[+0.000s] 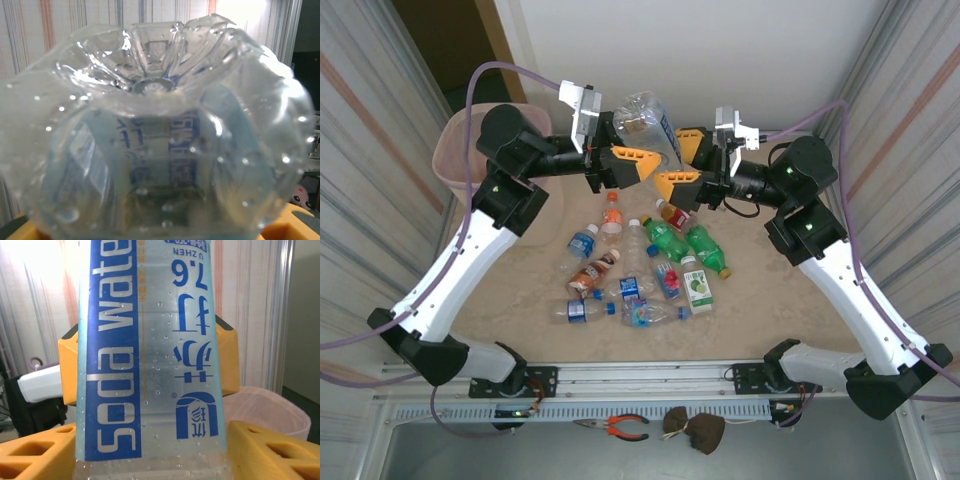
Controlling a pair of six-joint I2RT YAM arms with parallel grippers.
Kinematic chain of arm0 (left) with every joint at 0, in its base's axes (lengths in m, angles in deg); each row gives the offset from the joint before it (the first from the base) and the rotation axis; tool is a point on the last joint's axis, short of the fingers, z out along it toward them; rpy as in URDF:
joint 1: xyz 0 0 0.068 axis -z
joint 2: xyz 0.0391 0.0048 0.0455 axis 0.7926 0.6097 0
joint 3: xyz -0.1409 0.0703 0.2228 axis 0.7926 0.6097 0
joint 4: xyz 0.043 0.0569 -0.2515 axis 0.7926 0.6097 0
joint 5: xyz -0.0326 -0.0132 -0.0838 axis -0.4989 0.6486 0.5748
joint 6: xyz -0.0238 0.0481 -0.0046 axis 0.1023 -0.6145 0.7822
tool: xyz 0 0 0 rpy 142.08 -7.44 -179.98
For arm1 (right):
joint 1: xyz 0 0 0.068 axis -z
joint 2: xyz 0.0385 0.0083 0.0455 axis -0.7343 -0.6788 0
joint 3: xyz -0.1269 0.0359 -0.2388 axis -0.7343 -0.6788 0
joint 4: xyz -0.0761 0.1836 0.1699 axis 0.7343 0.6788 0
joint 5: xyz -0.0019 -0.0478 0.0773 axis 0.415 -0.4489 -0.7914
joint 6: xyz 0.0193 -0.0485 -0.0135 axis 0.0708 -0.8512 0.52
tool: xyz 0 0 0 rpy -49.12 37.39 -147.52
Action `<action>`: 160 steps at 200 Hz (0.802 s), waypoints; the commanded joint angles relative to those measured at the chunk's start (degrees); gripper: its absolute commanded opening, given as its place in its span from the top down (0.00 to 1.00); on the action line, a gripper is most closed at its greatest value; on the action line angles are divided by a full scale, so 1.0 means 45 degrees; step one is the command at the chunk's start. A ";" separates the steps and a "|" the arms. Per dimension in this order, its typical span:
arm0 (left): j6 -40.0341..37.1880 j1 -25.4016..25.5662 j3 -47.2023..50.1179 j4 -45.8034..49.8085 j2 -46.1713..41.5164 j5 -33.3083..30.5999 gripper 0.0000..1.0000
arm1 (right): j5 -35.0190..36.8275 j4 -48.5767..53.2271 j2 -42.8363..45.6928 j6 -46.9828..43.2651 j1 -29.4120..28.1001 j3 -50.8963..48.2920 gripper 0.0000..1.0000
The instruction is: Put the plastic bottles in the bin
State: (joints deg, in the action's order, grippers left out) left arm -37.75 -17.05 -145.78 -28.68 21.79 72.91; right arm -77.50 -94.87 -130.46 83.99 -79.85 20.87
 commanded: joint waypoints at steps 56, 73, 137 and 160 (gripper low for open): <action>-0.2590 -0.0774 -0.1505 0.4569 -0.0455 -0.2202 0.53 | 0.1432 0.1884 0.1376 -0.1342 -0.0072 -0.0589 0.15; -0.3050 -0.1283 -0.1858 0.5974 -0.0504 -0.3169 0.53 | 0.1748 0.2484 0.1723 -0.1719 -0.0053 -0.0740 0.15; -0.5787 -0.2690 -0.4302 1.2118 0.0189 -0.8452 0.52 | 0.2478 0.3558 0.2433 -0.2373 0.0028 -0.1099 0.15; -0.6343 -0.3524 -0.5287 1.3872 0.0677 -0.9955 0.52 | 0.2534 0.3687 0.2447 -0.2452 0.0056 -0.1102 0.15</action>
State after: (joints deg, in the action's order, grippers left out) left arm -60.59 -29.62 -165.01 21.22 22.80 39.62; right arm -67.31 -79.54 -120.12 74.88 -79.87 16.39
